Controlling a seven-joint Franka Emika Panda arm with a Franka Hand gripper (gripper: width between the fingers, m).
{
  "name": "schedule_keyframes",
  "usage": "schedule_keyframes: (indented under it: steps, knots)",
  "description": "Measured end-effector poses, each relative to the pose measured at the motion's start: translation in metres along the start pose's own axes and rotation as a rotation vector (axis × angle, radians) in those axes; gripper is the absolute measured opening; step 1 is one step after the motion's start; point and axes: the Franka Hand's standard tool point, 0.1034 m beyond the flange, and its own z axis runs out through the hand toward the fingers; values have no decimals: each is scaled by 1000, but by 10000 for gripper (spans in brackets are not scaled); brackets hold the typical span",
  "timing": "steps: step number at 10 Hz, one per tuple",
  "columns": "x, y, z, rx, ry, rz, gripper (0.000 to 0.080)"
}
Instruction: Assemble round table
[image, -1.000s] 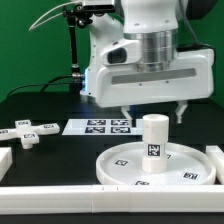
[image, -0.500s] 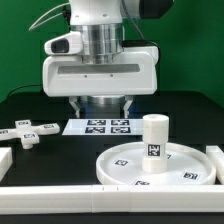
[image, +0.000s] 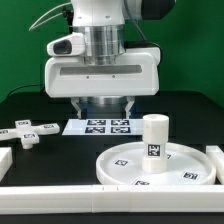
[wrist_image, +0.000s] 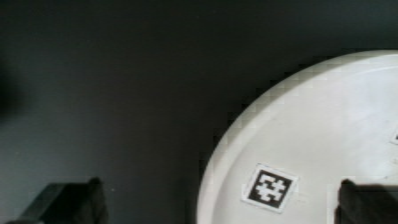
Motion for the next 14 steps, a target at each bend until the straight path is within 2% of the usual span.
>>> schedule_keyframes:
  steps: [1,3,8,12,13,14]
  knots:
    - [-3,23,0,-15,8,26,649]
    - [-2,58,-3,-36,24,12,649]
    - [-2,56,-1,-37,23,19,649]
    - [-13,105,-1,-50,47,81,649]
    - [-13,112,-1,-51,48,78,649]
    - [-13,111,-1,-51,47,78,649]
